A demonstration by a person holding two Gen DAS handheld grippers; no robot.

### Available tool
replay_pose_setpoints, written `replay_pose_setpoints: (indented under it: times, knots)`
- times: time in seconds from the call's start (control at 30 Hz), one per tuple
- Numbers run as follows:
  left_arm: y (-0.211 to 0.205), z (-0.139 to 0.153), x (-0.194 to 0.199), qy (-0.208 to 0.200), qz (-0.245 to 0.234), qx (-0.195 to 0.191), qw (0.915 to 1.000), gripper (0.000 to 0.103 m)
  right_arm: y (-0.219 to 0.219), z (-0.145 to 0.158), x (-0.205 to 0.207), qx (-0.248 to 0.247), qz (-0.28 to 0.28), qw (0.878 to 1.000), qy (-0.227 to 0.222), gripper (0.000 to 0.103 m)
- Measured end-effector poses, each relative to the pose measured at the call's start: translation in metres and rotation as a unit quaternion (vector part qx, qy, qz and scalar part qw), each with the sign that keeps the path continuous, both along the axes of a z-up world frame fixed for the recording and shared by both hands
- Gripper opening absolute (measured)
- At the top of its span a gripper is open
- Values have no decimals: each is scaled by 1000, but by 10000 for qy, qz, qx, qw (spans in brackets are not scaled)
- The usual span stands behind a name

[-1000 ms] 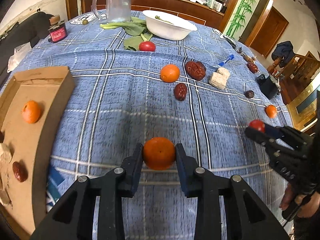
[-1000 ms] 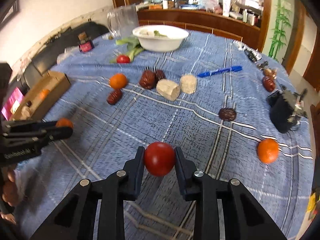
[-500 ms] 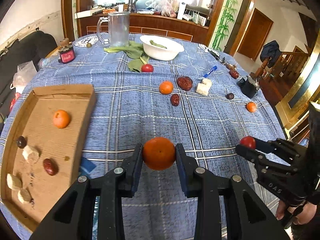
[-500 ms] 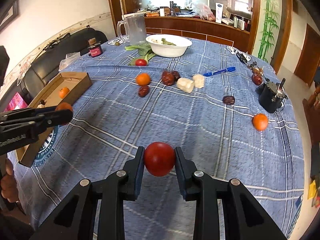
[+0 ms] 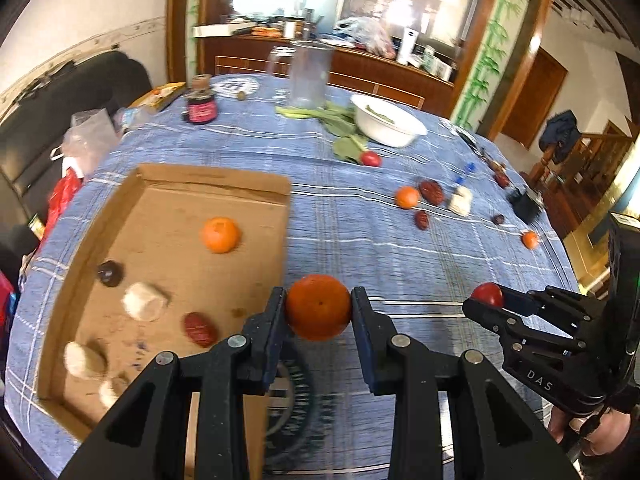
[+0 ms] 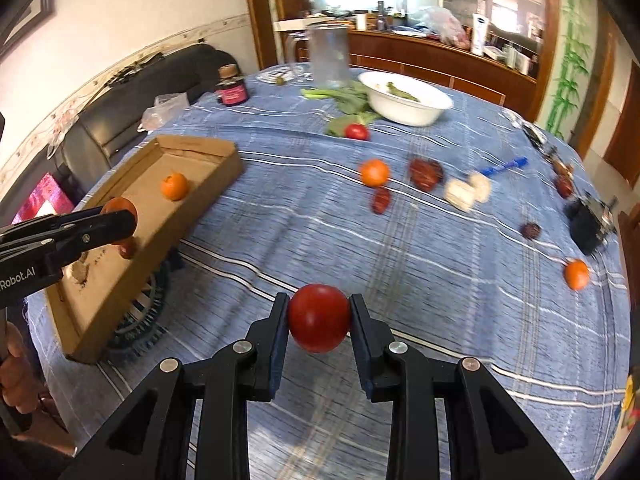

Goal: Organize fruits
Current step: 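Carry the tomato with the right gripper while the left gripper carries the tangerine to the tray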

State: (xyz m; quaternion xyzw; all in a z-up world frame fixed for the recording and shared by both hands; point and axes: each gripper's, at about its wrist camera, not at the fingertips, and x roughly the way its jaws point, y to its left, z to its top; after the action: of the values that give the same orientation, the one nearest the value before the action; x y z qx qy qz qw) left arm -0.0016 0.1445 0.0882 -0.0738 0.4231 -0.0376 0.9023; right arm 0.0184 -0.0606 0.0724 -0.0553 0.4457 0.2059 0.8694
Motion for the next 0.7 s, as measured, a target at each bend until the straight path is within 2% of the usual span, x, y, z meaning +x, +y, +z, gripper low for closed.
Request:
replay_pose_setpoints:
  times: [0.43,0.7]
  knots:
    - [102,-5,-22,78,1003,113,9949,32,92,4,14,122,759,9970,-40,32]
    - [134,-16,-32,204,1259,236,9916,32,142,2,24,166,1155,9932,-40,32]
